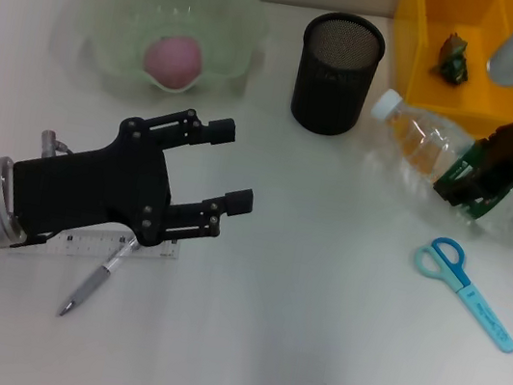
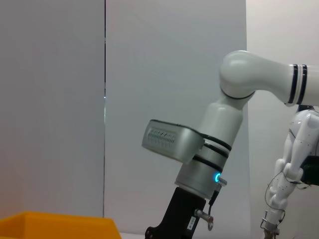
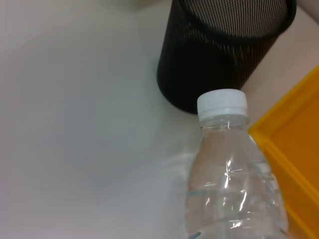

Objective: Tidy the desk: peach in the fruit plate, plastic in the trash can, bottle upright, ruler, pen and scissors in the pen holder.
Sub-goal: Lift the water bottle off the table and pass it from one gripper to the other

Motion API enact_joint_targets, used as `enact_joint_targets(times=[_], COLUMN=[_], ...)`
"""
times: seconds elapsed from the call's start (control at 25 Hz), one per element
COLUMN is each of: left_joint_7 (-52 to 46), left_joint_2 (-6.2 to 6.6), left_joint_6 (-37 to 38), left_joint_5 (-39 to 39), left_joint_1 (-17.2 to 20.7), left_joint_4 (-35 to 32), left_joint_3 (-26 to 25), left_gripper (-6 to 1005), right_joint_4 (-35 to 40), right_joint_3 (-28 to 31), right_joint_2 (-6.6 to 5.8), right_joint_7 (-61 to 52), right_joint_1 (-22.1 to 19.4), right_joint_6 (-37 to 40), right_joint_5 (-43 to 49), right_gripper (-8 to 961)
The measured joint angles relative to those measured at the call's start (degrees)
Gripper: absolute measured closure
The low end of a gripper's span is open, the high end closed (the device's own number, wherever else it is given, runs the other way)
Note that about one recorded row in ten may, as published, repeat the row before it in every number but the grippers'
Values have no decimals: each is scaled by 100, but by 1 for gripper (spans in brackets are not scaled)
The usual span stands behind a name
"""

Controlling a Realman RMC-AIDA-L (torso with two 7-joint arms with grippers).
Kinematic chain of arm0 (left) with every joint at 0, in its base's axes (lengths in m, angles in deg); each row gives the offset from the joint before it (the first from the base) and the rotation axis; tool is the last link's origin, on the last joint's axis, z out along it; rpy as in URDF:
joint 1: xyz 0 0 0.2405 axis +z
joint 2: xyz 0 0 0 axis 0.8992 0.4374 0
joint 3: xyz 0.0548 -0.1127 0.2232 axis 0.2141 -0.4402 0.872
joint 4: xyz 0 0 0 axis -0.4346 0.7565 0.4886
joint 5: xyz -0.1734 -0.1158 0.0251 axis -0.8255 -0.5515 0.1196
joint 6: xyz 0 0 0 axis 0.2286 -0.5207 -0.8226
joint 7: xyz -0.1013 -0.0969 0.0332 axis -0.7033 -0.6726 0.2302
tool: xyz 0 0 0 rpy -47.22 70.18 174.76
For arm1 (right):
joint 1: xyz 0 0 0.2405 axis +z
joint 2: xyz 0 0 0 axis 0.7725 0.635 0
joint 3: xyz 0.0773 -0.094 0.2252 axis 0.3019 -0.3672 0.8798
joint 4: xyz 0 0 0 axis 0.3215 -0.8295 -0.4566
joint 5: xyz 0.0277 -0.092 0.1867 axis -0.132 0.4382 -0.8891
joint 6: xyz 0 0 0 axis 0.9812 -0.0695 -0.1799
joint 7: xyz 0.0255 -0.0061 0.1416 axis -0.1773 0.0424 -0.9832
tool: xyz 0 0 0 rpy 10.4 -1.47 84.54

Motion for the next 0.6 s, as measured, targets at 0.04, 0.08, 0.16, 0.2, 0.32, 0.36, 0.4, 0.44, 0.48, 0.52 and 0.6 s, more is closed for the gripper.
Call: enact_joint_targets(times=[0.04,0.08,0.16,0.2,0.32,0.36,0.4,0.44,0.48,0.52,0.6], left_joint_7=[0,0,0,0,0,0,0,0,0,0,-7], left_joint_2=[-1,-1,-2,-2,-2,-2,-2,-2,-2,-3,-2], left_joint_6=[-1,-1,-2,-2,-2,-2,-2,-1,0,0,3], left_joint_5=[0,-3,-21,-34,-99,-118,-131,-147,-159,-170,-240], left_joint_1=[0,-1,-3,-6,-11,-12,-14,-17,-19,-20,-20], left_joint_4=[0,0,0,0,0,0,0,0,0,0,1], left_joint_3=[0,0,-2,-4,-9,-9,-9,-9,-9,-9,-9], left_gripper=[258,258,257,257,257,257,257,257,257,257,257], right_joint_4=[181,181,332,401,561,600,636,720,720,785,905], right_joint_3=[0,0,0,1,5,6,8,28,28,39,64], right_joint_2=[4,4,3,1,-2,-1,0,5,5,5,6], right_joint_7=[73,73,149,178,291,345,419,574,574,646,794], right_joint_1=[-143,-143,-276,-326,-474,-519,-573,-701,-701,-774,-916], right_joint_6=[0,0,-1,-5,-29,-41,-56,-108,-108,-142,-219], right_joint_5=[-186,-186,-369,-446,-657,-719,-818,-1080,-1080,-1235,-1597], right_gripper=[195,195,195,195,195,195,195,195,195,195,195])
